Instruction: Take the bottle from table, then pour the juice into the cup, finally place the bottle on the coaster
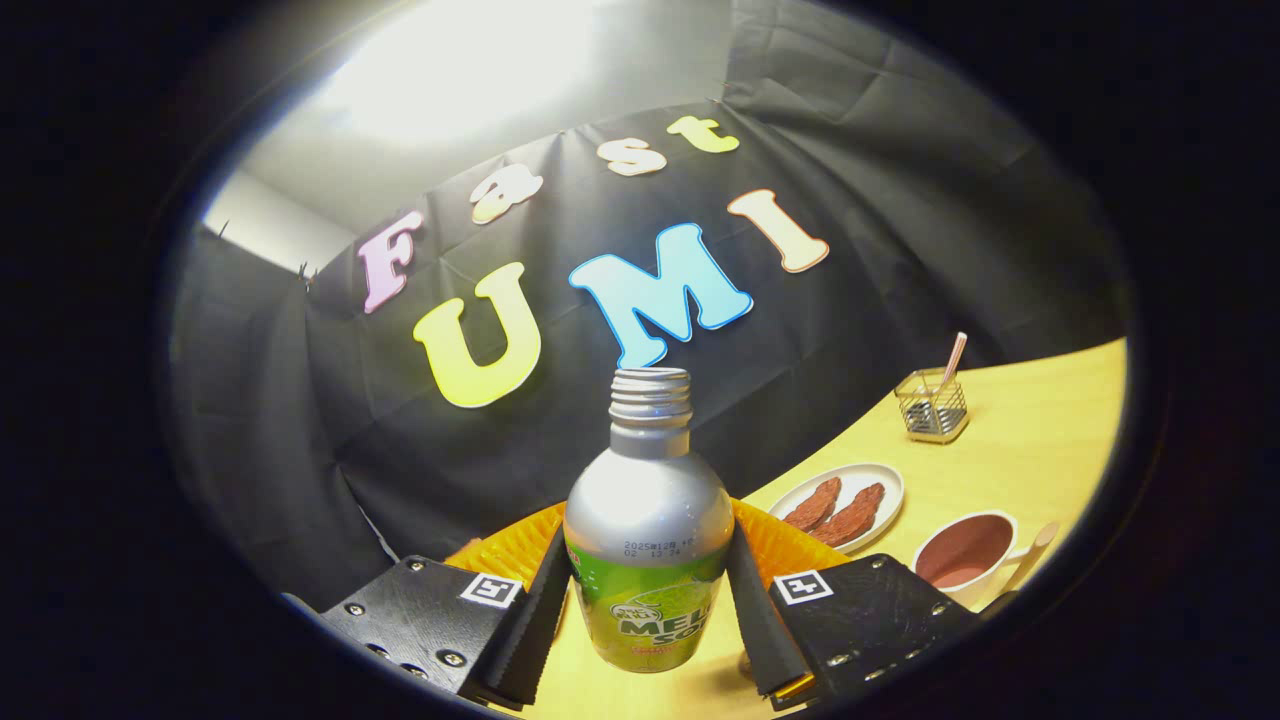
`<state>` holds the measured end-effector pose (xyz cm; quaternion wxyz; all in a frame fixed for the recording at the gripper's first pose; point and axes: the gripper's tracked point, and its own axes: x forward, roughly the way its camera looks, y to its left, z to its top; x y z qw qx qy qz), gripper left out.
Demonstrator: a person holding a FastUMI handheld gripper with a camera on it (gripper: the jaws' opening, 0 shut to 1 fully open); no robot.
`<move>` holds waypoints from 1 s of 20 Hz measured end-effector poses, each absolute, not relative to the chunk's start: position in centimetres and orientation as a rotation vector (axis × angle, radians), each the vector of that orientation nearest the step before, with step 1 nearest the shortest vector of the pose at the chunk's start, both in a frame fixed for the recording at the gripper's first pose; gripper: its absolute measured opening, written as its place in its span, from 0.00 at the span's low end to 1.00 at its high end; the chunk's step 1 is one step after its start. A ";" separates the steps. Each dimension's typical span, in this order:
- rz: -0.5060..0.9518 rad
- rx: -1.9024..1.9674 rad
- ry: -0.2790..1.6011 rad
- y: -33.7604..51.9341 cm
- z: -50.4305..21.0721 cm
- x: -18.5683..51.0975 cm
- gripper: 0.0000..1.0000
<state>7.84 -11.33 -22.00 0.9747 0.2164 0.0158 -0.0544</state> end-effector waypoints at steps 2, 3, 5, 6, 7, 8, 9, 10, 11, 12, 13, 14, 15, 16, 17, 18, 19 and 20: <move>-0.141 0.260 0.065 -11.3 -22.2 7.8 0.77; -0.155 0.177 0.077 -11.5 -22.1 7.7 0.77; -0.167 0.058 0.093 -11.7 -21.9 7.8 0.77; -0.163 0.030 0.103 -11.6 -22.4 7.9 0.77; -0.156 0.020 0.118 -11.6 -22.9 8.1 0.77; -0.154 0.014 0.131 -11.6 -23.6 8.3 0.77; -0.158 0.012 0.144 -11.8 -24.1 8.6 0.77; -0.163 0.005 0.155 -11.8 -24.7 8.6 0.77; -0.173 -0.007 0.163 -11.9 -25.1 8.7 0.77; -0.183 -0.021 0.171 -12.3 -25.7 8.6 0.77; -0.191 -0.037 0.183 -12.5 -26.4 8.4 0.77; -0.199 -0.046 0.199 -12.9 -27.2 8.3 0.77; -0.199 -0.045 0.211 -13.0 -27.9 8.4 0.77; -0.195 -0.031 0.218 -13.1 -28.5 8.7 0.77; -0.190 -0.018 0.219 -13.0 -29.0 9.0 0.77; -0.193 -0.011 0.220 -13.3 -29.5 9.2 0.77; -0.195 -0.012 0.226 -13.4 -30.1 9.3 0.77; -0.193 -0.011 0.229 -13.3 -30.4 9.4 0.77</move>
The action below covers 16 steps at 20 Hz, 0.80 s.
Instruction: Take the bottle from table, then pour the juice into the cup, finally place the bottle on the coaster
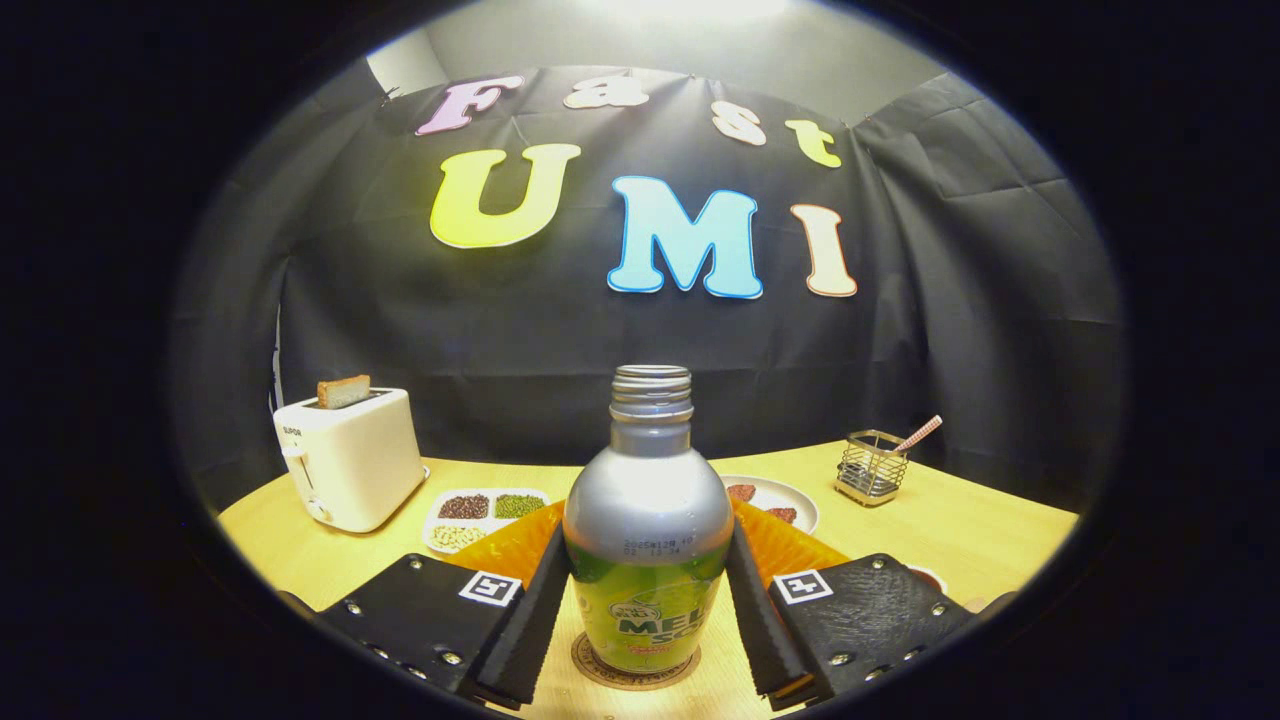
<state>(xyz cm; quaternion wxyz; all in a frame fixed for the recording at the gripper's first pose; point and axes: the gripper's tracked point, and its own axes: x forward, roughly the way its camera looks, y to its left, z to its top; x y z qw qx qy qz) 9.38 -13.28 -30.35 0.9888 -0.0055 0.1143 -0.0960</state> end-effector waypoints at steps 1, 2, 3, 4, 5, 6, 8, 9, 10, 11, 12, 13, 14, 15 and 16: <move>-0.187 -0.005 0.233 -13.1 -30.8 9.5 0.77; -0.181 -0.001 0.241 -13.0 -31.6 9.8 0.77; -0.171 0.006 0.251 -12.7 -32.2 9.8 0.77; -0.160 0.014 0.250 -12.6 -32.6 10.1 0.77; -0.156 0.020 0.250 -12.5 -32.9 10.3 0.77; -0.159 0.020 0.256 -12.6 -33.4 10.2 0.77; -0.172 0.025 0.255 -12.8 -34.0 10.4 0.77; -0.175 0.026 0.237 -12.9 -33.7 10.5 0.77; -0.180 0.021 0.241 -13.0 -34.0 10.4 0.77; -0.179 0.021 0.235 -13.0 -34.0 10.5 0.77; -0.179 0.018 0.233 -12.9 -34.0 10.4 0.77; -0.178 0.011 0.230 -12.9 -34.0 10.3 0.77; -0.161 0.013 0.228 -12.4 -34.0 10.4 0.79; -0.131 0.017 0.209 -11.9 -33.3 10.4 0.84; -0.107 0.017 0.190 -11.6 -32.3 10.6 0.88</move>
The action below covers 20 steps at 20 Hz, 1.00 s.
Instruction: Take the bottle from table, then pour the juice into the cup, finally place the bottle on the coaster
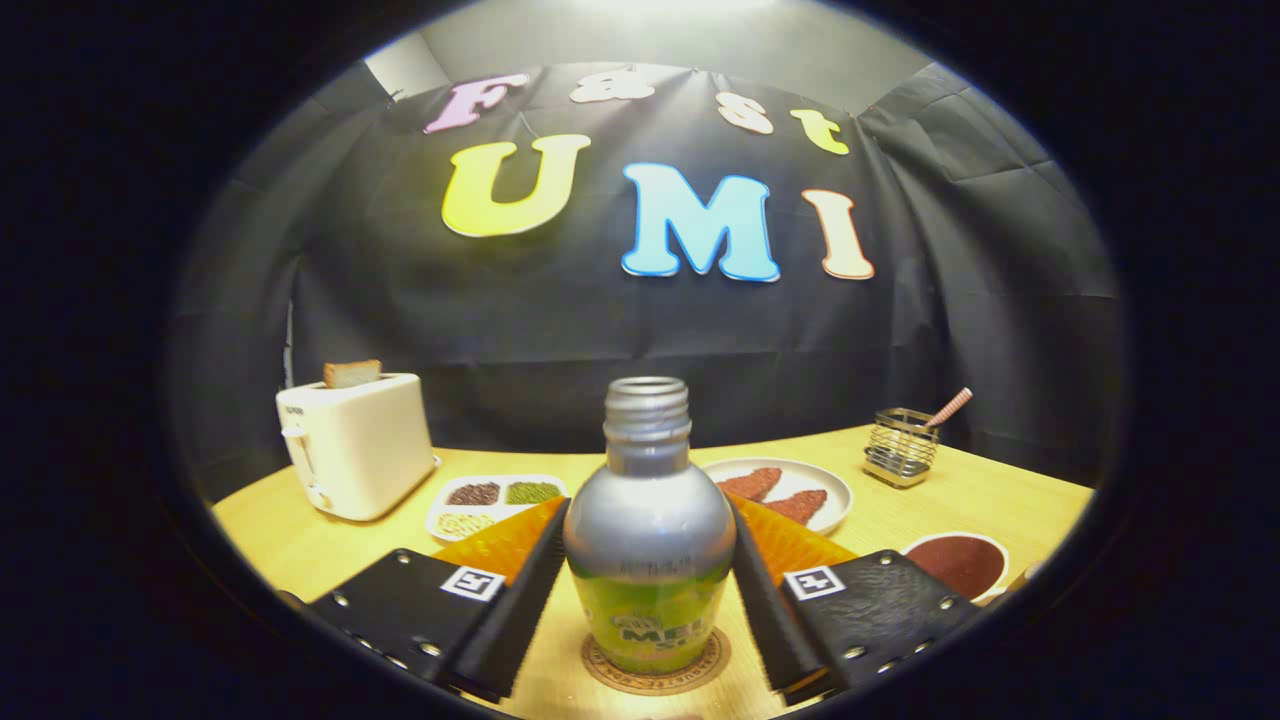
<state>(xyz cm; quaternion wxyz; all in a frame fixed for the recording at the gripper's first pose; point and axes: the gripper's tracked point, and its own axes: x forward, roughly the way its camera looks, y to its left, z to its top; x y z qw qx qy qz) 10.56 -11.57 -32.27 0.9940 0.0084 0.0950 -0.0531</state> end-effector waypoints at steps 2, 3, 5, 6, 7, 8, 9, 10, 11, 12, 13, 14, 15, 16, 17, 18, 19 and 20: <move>-0.110 -0.018 0.161 -12.3 -29.8 9.5 0.97; -0.121 -0.041 0.144 -12.7 -28.2 8.9 0.97; -0.107 -0.050 0.130 -12.6 -25.1 7.8 0.97; -0.090 -0.038 0.131 -12.1 -23.5 7.4 0.97; -0.086 -0.034 0.138 -12.0 -21.8 7.0 0.97; -0.092 -0.051 0.149 -12.3 -19.9 6.4 0.96; -0.098 -0.080 0.164 -12.3 -18.3 5.9 0.96; -0.099 -0.108 0.169 -12.3 -16.3 5.5 0.96; -0.096 -0.118 0.158 -11.9 -14.3 5.3 0.96; -0.091 -0.106 0.135 -11.5 -12.3 5.1 0.96; -0.076 -0.077 0.106 -10.8 -10.4 5.0 0.96; -0.055 -0.044 0.083 -10.0 -8.8 4.7 0.96; -0.045 -0.027 0.073 -9.7 -7.7 4.2 0.96; -0.048 -0.021 0.065 -9.6 -6.4 3.8 0.96; -0.057 -0.021 0.061 -9.7 -5.5 3.3 0.96; -0.065 -0.028 0.065 -9.7 -4.7 2.9 0.96; -0.070 -0.035 0.068 -9.6 -4.1 2.5 0.96; -0.065 -0.034 0.064 -9.3 -3.4 2.2 0.96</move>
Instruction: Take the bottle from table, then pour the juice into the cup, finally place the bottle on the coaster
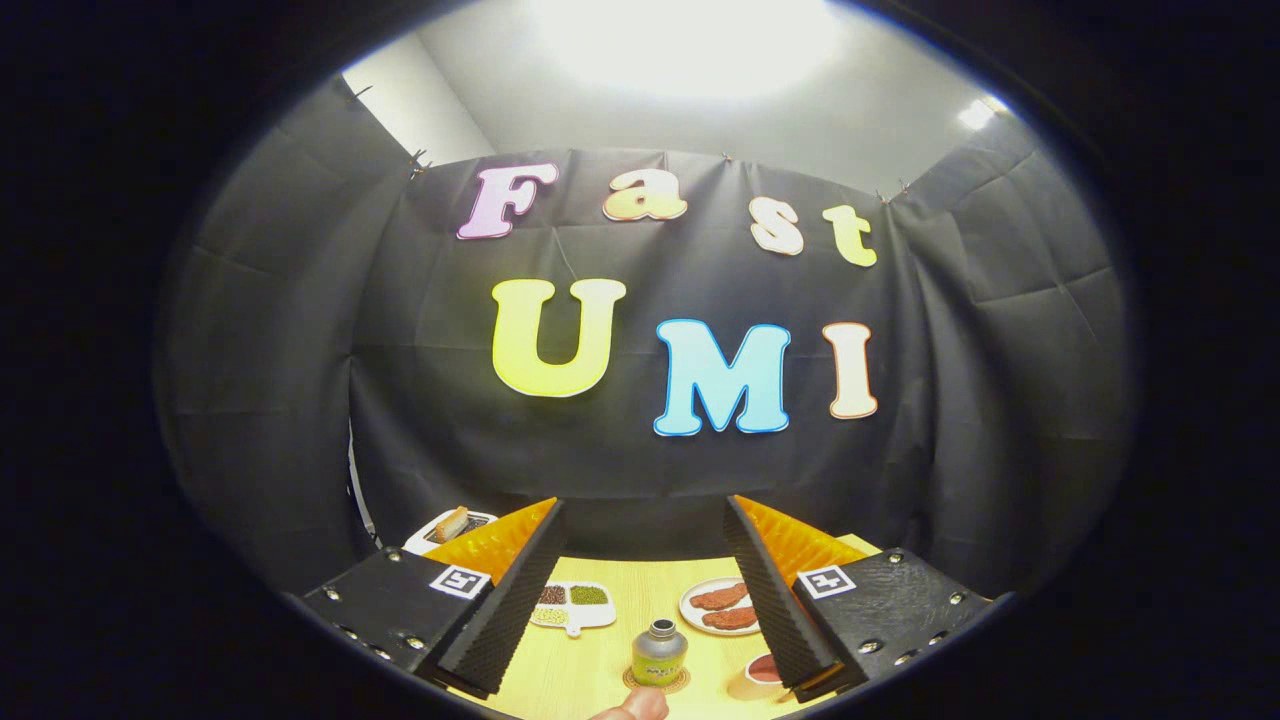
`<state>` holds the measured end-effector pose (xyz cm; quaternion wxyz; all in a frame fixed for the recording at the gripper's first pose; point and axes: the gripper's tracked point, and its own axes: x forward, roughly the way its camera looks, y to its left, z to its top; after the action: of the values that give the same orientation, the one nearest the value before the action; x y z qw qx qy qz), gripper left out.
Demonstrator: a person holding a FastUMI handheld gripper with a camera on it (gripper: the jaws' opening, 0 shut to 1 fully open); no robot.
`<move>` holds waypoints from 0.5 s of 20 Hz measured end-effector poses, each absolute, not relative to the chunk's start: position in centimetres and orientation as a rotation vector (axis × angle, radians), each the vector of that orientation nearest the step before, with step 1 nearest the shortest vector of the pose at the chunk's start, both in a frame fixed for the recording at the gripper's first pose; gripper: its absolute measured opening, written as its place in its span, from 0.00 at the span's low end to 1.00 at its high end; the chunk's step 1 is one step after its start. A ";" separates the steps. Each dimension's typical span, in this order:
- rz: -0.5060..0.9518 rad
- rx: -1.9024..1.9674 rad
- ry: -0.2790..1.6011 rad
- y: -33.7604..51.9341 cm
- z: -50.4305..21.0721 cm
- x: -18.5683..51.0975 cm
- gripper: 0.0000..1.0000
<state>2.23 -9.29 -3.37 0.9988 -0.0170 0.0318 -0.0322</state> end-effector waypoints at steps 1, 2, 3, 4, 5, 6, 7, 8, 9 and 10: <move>-0.048 -0.020 0.054 -8.8 -2.6 2.1 0.96; -0.027 0.001 0.046 -8.2 -2.1 1.9 0.96; -0.012 0.020 0.040 -8.1 -1.6 1.7 0.96; -0.007 0.030 0.035 -8.1 -1.2 1.4 0.96; -0.003 0.034 0.030 -8.4 -0.8 1.2 0.96; -0.004 0.033 0.025 -8.6 -0.5 0.8 0.96; -0.005 0.033 0.019 -9.0 -0.2 0.6 0.96; -0.003 0.035 0.010 -9.2 0.1 0.3 0.96; 0.000 0.042 -0.004 -9.4 0.1 -0.1 0.96; -0.002 0.046 -0.013 -9.7 0.0 -0.5 0.96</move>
<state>-0.46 -9.69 0.03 0.9997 0.0230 -0.0064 -0.0012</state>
